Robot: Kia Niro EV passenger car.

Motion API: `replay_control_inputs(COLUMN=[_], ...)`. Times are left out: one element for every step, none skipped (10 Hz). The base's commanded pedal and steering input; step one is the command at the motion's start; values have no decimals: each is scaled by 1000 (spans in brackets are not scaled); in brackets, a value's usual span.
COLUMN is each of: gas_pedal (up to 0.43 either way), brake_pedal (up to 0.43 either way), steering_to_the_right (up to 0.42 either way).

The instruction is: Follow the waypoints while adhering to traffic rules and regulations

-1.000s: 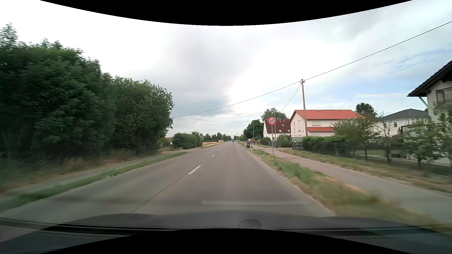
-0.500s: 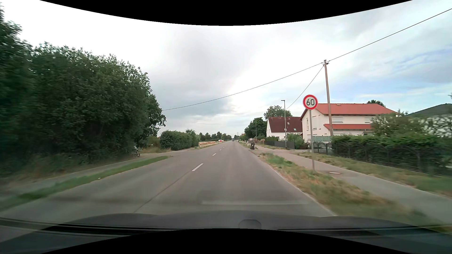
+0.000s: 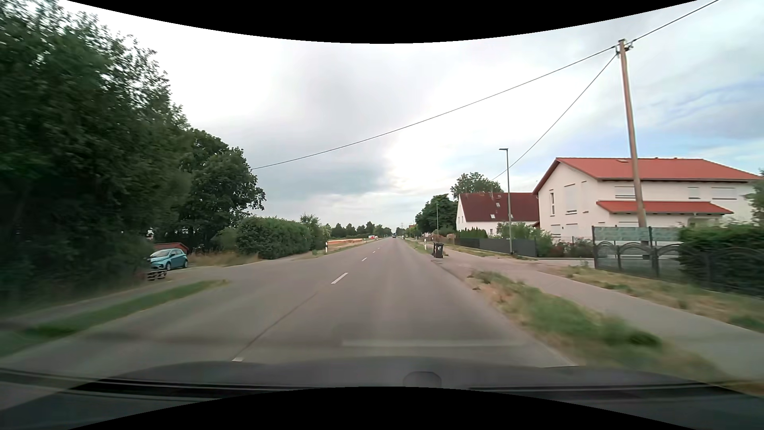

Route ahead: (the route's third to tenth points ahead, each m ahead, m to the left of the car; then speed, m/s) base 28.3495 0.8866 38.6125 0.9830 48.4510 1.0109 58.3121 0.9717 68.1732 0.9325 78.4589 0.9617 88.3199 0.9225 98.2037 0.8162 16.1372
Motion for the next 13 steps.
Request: replay_control_inputs(gas_pedal=[87, 87, 87, 87, 87, 87, 87, 98, 110, 110, 118, 130, 138], brake_pedal=[0, 0, 0, 0, 0, 0, 0, 0, 0, 0, 0, 0, 0], steering_to_the_right=[-2, -3, -2, -1, 0, 0, 0, 0, 0, 0, 0, 0, 0])
